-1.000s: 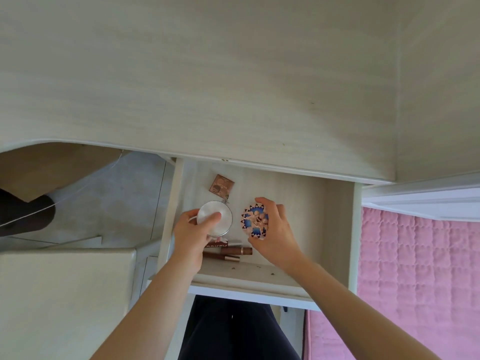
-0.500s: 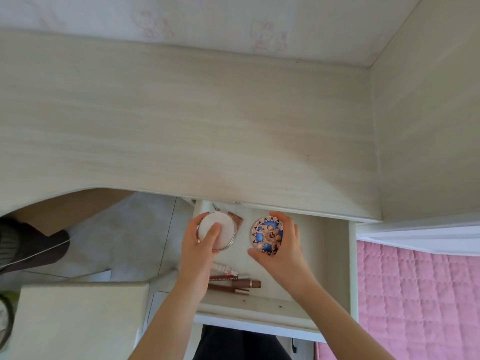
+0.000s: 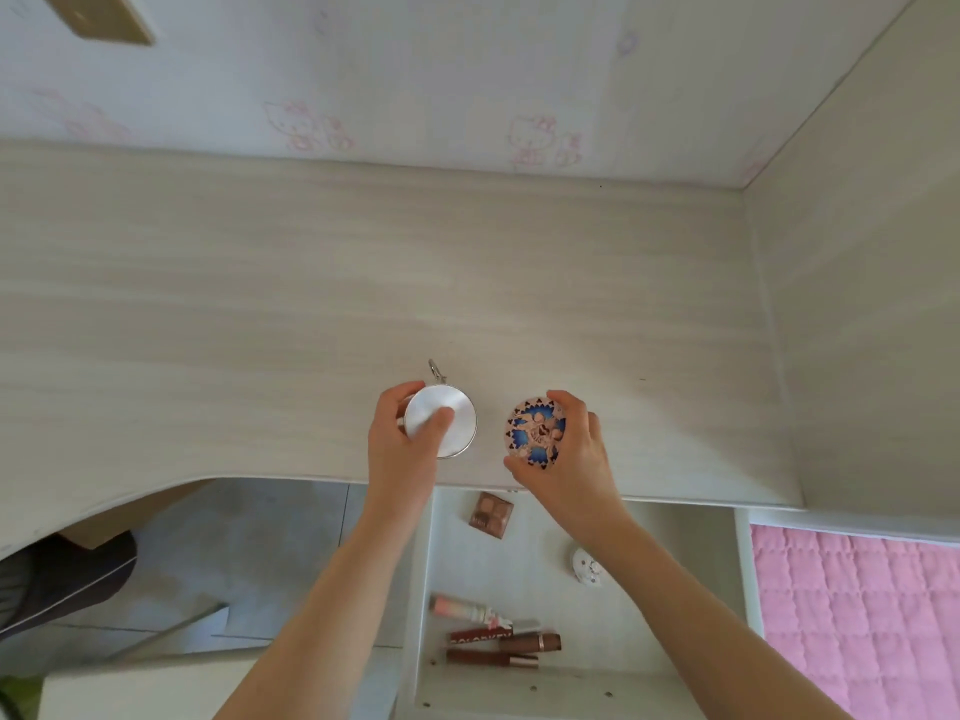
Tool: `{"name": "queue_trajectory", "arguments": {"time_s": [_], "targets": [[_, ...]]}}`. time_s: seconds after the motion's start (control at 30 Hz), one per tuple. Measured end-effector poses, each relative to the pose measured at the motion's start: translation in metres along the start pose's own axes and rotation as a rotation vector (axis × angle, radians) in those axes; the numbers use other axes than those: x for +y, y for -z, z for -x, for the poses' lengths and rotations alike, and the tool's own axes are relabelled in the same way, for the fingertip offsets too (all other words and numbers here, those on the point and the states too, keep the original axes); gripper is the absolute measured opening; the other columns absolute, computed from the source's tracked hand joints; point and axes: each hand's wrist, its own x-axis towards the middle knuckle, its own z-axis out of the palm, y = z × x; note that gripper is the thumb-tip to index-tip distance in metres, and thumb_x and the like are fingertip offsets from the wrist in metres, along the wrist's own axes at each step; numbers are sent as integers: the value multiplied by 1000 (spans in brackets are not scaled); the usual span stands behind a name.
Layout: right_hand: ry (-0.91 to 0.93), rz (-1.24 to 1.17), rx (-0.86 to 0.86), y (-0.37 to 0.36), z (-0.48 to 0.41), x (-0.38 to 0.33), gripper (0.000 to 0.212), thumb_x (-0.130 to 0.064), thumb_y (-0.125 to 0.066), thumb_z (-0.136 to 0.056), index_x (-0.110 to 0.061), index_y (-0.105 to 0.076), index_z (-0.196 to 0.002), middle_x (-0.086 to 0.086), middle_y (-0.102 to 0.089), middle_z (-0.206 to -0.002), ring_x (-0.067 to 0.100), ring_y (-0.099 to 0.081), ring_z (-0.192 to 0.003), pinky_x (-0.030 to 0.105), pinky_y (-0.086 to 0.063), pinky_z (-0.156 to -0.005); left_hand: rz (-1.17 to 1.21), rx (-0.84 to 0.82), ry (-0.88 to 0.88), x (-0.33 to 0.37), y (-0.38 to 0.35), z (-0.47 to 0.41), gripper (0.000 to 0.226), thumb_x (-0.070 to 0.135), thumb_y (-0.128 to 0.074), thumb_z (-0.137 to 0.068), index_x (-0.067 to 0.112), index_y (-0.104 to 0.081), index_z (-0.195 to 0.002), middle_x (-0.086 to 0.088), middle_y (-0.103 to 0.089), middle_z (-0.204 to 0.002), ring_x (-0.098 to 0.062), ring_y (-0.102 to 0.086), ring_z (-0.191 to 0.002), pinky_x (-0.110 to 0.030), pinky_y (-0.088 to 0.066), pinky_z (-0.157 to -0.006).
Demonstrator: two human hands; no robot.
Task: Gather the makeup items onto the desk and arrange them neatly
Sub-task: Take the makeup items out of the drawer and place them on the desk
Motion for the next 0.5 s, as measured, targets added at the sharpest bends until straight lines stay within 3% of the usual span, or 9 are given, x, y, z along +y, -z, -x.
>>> {"name": "queue_trajectory", "arguments": {"time_s": [0.1,0.23,0.4,0.5], "targets": [[46,62,40,-3,-28,-10,76,-18,-75,-73,-27,-31,-135,-2,-32,-122,15,-50,-102,26,-48,-84,-34,1,-8,3,-4,-27,36,15,-69,-81,28,-56,-112,14,-60,-105,-4,-57,-96,-19,-46,-70],[113,302,65,-5,-66,-19,80,-24,-76,-74,-15,-32,-139,7,-28,-131,25,-39,-119,24,-43,-86,-52,13,-29,9,-9,-58,35,13,-67,-83,25,-55,-113,12,-59,-105,-1,-56,-92,-20,-46,-71],[125,444,34,-14,-94,-31,79,-29,-72,-77,-15,-29,-142,8,-28,-132,26,-35,-119,28,-46,-87,-26,70,-25,15,-13,-93,36,12,-66,-82,22,-55,-114,13,-57,-100,1,-55,-87,-26,-49,-77],[147,479,21,-23,-107,-39,82,-31,-71,-77,-14,-27,-144,9,-27,-133,26,-33,-118,32,-44,-95,-64,37,-50,14,-14,-109,35,12,-67,-82,25,-53,-112,12,-56,-102,-1,-55,-90,-32,-51,-81]]}}
